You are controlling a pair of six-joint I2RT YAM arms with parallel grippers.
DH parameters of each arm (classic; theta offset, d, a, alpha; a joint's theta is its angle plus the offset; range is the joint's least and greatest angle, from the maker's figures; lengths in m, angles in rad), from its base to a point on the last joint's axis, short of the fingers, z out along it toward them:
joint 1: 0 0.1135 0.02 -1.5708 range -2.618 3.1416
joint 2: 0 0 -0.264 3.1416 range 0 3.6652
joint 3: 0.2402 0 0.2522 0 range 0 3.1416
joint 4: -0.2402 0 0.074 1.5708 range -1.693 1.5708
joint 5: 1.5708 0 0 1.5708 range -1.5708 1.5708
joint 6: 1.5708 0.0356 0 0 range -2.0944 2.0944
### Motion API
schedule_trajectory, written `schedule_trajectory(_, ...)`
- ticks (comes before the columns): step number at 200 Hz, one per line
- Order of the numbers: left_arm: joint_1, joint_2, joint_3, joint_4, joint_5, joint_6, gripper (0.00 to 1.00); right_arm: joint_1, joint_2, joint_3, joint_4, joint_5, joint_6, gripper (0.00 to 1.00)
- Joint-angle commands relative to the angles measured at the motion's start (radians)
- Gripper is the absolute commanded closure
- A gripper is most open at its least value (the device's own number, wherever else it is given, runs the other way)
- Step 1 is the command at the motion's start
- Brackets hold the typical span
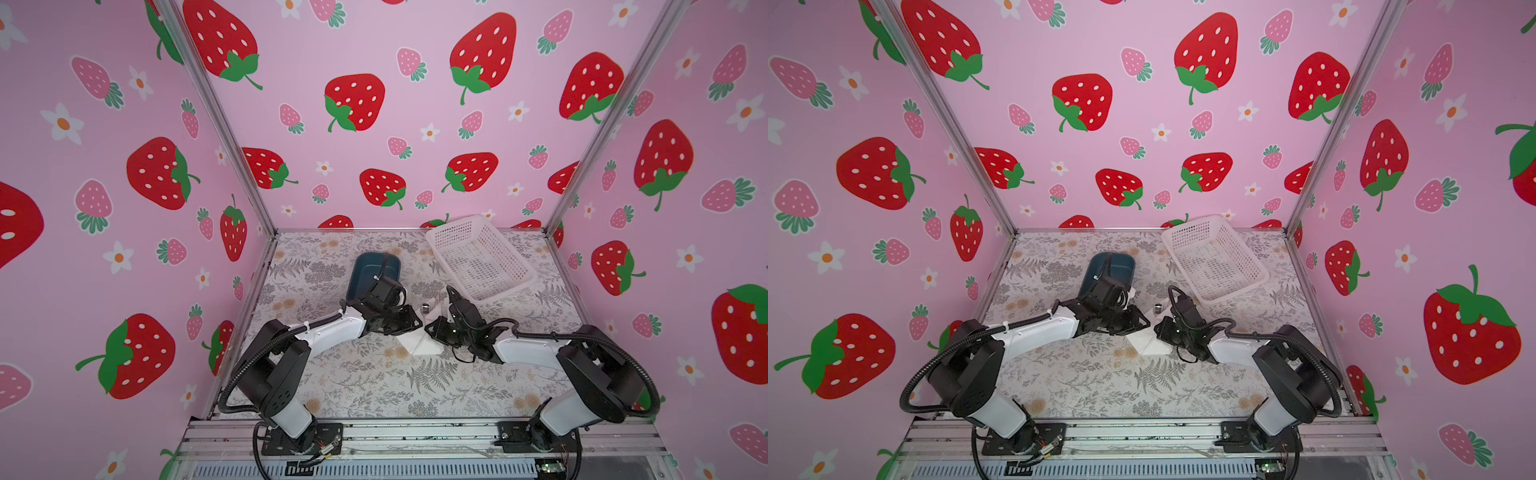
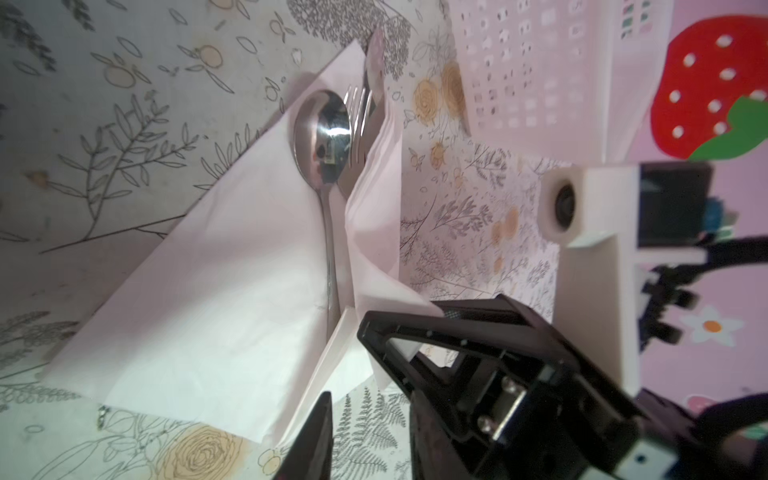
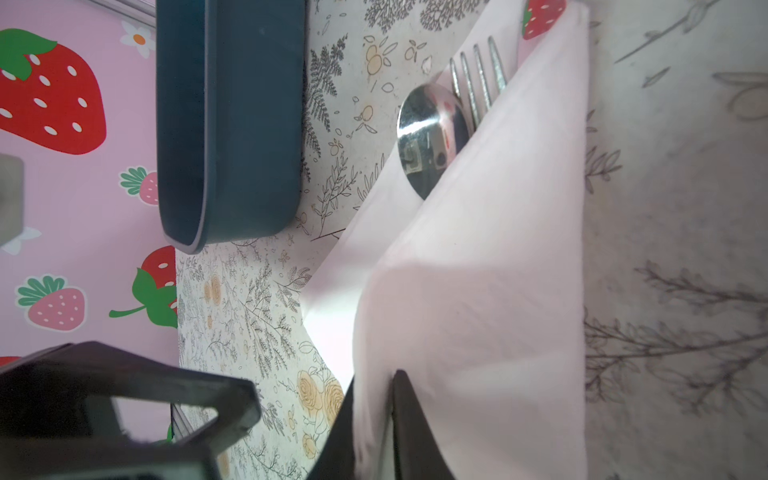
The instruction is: Place the utensils on the paper napkin and roll it up
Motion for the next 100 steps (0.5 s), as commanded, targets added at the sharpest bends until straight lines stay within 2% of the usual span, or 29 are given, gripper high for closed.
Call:
schedule_trajectory(1, 0.025, 0.031, 0.023, 0.028, 0.078, -0.030, 0.61, 0.007, 0.017, 0.019, 0.011, -0.021, -0.006, 0.80)
schedule_trajectory(42, 0.034, 0.100, 0.097, 0.010, 0.110, -0.018, 0.46, 0.009, 0.020, 0.009, 0.012, -0.036, -0.007, 0.72)
schedule_trajectory(100, 0.035, 0.185, 0.152, -0.013, 0.130, -0.013, 0.40, 0.009, -0.002, -0.017, 0.031, -0.048, -0.020, 0.61)
